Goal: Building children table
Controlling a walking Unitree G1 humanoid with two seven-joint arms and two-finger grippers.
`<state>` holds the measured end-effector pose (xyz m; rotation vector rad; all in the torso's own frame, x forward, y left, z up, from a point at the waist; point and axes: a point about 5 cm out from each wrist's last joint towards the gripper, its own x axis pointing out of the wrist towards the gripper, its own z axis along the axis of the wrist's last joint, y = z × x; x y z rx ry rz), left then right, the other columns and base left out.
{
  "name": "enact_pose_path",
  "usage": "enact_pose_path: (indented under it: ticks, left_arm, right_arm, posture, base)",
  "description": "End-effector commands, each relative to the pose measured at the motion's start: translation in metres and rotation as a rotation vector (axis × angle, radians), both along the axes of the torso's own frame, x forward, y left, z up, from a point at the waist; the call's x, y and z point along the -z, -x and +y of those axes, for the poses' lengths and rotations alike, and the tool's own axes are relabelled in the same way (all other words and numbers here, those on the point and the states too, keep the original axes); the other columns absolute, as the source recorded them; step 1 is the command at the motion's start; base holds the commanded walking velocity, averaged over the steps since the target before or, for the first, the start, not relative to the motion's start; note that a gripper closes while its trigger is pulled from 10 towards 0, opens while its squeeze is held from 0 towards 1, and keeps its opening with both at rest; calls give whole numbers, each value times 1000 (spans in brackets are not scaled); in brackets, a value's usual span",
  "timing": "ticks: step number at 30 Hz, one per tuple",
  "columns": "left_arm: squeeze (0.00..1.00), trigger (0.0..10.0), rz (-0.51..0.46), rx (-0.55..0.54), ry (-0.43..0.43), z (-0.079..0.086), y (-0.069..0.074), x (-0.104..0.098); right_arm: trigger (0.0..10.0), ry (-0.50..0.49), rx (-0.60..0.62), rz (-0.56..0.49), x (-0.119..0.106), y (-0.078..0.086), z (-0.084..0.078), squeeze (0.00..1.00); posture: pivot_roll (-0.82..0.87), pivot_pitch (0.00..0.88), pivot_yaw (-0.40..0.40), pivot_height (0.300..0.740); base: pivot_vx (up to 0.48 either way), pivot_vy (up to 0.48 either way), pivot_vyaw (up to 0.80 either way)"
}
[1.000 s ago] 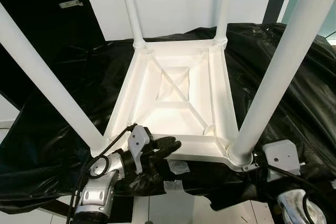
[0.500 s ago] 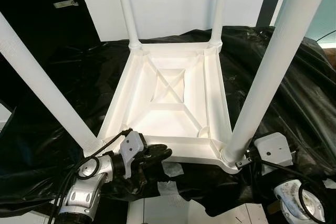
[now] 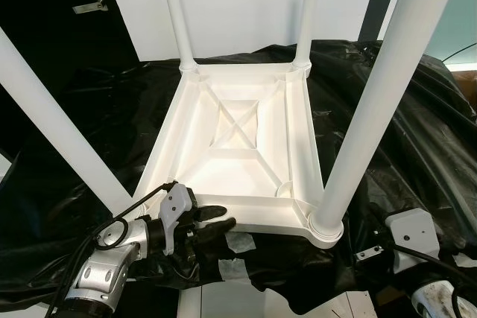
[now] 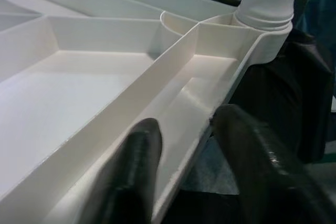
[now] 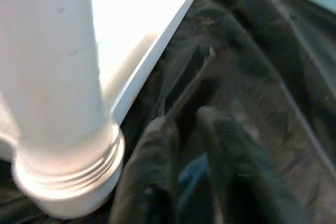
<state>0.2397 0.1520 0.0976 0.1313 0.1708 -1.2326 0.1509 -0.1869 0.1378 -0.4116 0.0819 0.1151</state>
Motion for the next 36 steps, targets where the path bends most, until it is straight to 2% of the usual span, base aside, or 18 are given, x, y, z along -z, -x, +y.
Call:
enact_pose_path:
  ticks: [1, 2, 4, 5, 6, 7, 8, 13, 15, 20, 23, 24, 25, 27, 28, 29, 32, 36]
  left_arm:
    - [1000, 10000, 1, 283, 19, -6, 13, -1]
    - [1000, 10000, -22, 285, 13, -6, 13, -2]
    - [882, 10000, -35, 291, 3, -5, 13, -1]
    - [318, 10000, -21, 311, -14, -2, 15, -1]
    - [161, 10000, 11, 352, -73, 5, 19, 1]
    - [161, 10000, 11, 352, -73, 5, 19, 1]
    - [59, 10000, 25, 368, -103, 8, 21, 2]
    - [24, 10000, 95, 383, -123, 12, 25, 5]
    - [0, 10000, 84, 368, -192, 8, 24, 15]
    - [0, 10000, 43, 332, -226, -4, 16, 22]
    - [0, 10000, -6, 242, -276, -21, -1, 28]
    - [0, 9020, 9, 208, -308, -23, -5, 32]
    - [0, 5647, 26, 194, -338, -23, -6, 36]
    - [0, 5647, 26, 194, -338, -23, -6, 36]
    - [0, 3490, 41, 188, -366, -23, -6, 40]
    - [0, 0, 65, 170, -380, -24, -5, 44]
    - [0, 0, 83, 157, -385, -26, -4, 48]
    - [0, 0, 95, 64, -365, -47, -11, 58]
  right_arm:
    - [10000, -25, 5, 19, 0, 3, -2, 1000]
    - [10000, -46, 0, 40, 0, 4, -3, 1000]
    - [10000, -71, -16, 77, 2, 6, -3, 1000]
    - [10000, -103, -60, 135, 3, 10, -3, 59]
    - [10000, -157, -151, 233, 6, 21, -5, 0]
    - [10000, -157, -151, 233, 6, 21, -5, 0]
    - [10000, -171, -183, 259, 6, 24, -5, 0]
    - [10000, -199, -231, 255, 2, 22, -1, 0]
    - [10000, -178, -234, 237, 3, 15, 1, 0]
    - [10000, -172, -250, 225, 3, 8, 4, 0]
    - [10000, -155, -258, 217, 3, 2, 6, 0]
    - [10000, -159, -258, 213, 1, 0, 6, 0]
    - [10000, -164, -258, 211, 1, -1, 6, 0]
    - [10000, -164, -258, 211, 1, -1, 6, 0]
    - [10000, -170, -259, 211, 0, -1, 6, 0]
    - [10000, -176, -263, 213, 0, -1, 7, 0]
    - [10000, -179, -266, 216, 0, 0, 9, 0]
    - [10000, -178, -256, 215, 1, -2, 10, 0]
  posture:
    - [-108, 0, 52, 740]
    - [-104, 0, 51, 740]
    - [-104, 0, 51, 740]
    - [-107, 0, 49, 740]
    - [-97, 0, 42, 740]
    - [-97, 0, 42, 740]
    - [-94, 0, 39, 740]
    - [-77, 0, 30, 740]
    - [-69, 0, 27, 740]
    - [-62, 0, 25, 740]
    - [-64, 0, 29, 740]
    - [-66, 0, 31, 740]
    - [-66, 0, 31, 740]
    - [-66, 0, 31, 740]
    - [-69, 0, 33, 740]
    - [-69, 0, 36, 740]
    - [-69, 0, 36, 740]
    - [-67, 0, 39, 740]
  base:
    - [0, 0, 0]
    - [0, 0, 0]
    - [0, 0, 0]
    - [0, 0, 0]
    - [0, 0, 0]
    - [0, 0, 0]
    - [0, 0, 0]
    - [0, 0, 0]
    - [0, 0, 0]
    - [0, 0, 0]
    - [0, 0, 0]
    - [0, 0, 0]
    - [0, 0, 0]
    - [0, 0, 0]
    - [0, 0, 0]
    - [0, 0, 0]
    - [0, 0, 0]
    - [0, 0, 0]
